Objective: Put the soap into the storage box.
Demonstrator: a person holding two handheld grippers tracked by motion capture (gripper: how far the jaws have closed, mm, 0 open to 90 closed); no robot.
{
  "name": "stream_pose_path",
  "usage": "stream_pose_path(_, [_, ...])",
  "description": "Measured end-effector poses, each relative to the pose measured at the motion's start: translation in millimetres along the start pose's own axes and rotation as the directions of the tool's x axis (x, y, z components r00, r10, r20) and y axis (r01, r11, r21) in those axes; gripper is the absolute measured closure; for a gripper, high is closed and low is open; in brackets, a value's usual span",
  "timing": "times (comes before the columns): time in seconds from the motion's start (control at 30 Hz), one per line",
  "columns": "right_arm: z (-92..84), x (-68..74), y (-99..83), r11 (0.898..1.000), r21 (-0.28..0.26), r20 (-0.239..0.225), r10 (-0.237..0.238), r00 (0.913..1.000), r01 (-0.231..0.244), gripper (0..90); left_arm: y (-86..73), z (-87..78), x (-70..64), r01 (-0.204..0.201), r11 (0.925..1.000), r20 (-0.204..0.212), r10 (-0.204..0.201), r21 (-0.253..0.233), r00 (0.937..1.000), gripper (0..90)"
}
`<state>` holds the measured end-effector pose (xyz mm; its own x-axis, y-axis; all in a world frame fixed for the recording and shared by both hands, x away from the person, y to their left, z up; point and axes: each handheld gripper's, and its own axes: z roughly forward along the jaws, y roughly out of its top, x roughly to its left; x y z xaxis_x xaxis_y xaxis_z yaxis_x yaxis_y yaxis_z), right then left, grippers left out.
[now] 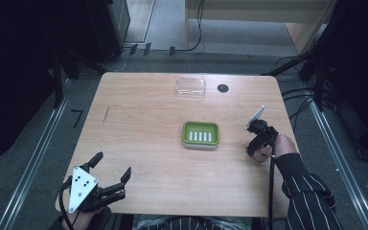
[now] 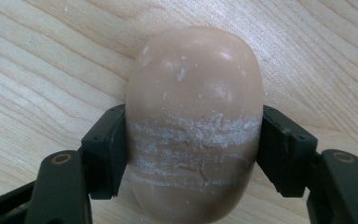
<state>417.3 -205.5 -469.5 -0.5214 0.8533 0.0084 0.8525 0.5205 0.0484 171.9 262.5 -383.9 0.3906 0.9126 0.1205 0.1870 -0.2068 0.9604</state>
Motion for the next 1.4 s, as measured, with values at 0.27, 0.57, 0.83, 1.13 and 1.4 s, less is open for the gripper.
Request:
stream_pose_path(0.27, [-0.4, 1.3, 0.5, 1.000, 0.003, -0.007, -0.019, 0.9998, 0.019, 33.4, 0.1, 0.3, -0.2, 0.000, 1.0000, -0.001, 0.000, 0.000, 1.0000, 9.6])
stream_pose_path(0.57, [-8.8, 5.4, 1.6, 0.999, -0.010, 0.006, -0.050, 0.9988, 0.050, 33.4, 0.0, -0.2, 0.0, 0.001, 1.0000, -0.002, -0.001, 0.001, 1.0000, 9.6])
stream_pose_path(0.83, [-13.8, 10.8, 3.2, 0.996, -0.017, 0.012, -0.091, 0.9958, 0.091, 33.4, -0.1, -0.7, 0.0, 0.002, 1.0000, -0.004, -0.002, 0.000, 1.0000, 9.6])
stream_pose_path(1.13, [-21.6, 22.2, 10.6, 0.989, -0.029, 0.021, -0.145, 0.9891, 0.146, 33.5, -0.8, -2.3, 1.0, 0.004, 1.0000, -0.008, -0.004, 0.001, 1.0000, 9.6])
stream_pose_path(1.4, [-25.5, 34.4, 18.9, 0.980, -0.036, 0.025, -0.195, 0.9805, 0.196, 33.4, -1.8, -5.4, 2.2, 0.008, 1.0000, -0.019, -0.008, 0.002, 0.9998, 9.6])
